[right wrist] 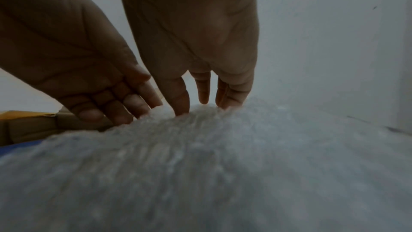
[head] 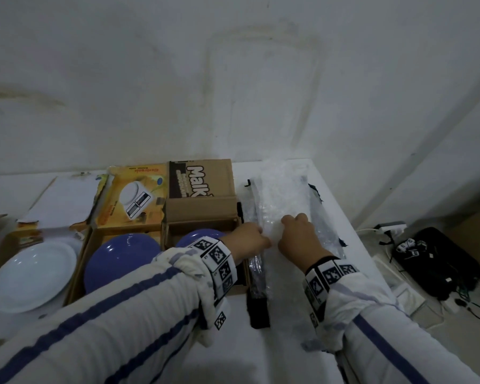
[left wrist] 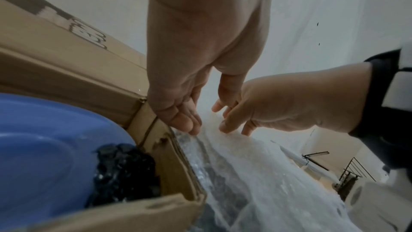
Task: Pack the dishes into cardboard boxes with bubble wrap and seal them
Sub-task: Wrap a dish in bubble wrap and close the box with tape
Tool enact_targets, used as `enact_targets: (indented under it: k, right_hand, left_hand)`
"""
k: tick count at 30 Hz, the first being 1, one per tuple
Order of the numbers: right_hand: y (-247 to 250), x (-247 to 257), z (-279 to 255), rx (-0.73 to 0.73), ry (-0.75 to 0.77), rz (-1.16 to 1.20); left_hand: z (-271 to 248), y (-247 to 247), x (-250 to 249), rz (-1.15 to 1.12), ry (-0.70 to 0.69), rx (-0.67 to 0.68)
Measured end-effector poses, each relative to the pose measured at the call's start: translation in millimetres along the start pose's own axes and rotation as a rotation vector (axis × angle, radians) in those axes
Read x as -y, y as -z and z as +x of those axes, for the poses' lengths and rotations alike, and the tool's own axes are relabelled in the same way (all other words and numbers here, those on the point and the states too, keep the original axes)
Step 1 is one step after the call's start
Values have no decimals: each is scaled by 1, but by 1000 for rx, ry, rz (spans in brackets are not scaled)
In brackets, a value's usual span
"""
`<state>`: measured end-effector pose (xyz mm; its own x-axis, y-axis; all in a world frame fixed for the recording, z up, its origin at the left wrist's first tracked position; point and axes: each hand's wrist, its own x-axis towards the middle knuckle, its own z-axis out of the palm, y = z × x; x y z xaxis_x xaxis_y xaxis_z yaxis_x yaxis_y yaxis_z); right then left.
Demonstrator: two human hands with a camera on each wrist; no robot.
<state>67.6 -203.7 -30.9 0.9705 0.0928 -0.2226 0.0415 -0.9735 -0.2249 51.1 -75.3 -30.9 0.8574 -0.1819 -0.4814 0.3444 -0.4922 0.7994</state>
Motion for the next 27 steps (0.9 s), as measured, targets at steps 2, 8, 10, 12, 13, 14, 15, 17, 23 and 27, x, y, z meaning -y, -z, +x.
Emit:
enact_targets:
  k: [2, 8, 10, 12, 13, 14, 15, 17, 23, 27]
  right_hand:
    - [-1, -2, 1, 7, 5, 37]
    - [3, -5, 4, 52, -12, 151]
    - [5, -5, 5, 76, -16, 174]
    - [7, -4, 5, 84, -24, 188]
    - [7, -4, 6, 84, -26, 194]
    - [7, -4, 5, 82, -26, 200]
    - [7, -3, 5, 79, -22, 204]
    - [7, -3, 4, 67, -11, 204]
    - [11, 1, -3, 71, 47, 194]
    - [19, 9, -12, 57, 96, 105]
  left_hand:
    - [2, -6, 3, -75, 13, -36]
    - [6, -9, 7, 4, -16, -171]
    - [3, -8, 5, 107, -47, -210]
    - [1, -7, 4, 203, -81, -231]
    - [0, -6, 3, 222, -94, -232]
    - [-1, -5, 2, 224, -97, -231]
    - [-1, -4, 2, 218, -94, -235]
    - [-2, -2, 1, 201, -80, -241]
    - [-3, -2, 5, -196, -41, -155]
    - [-7, -4, 3, -345, -114, -170]
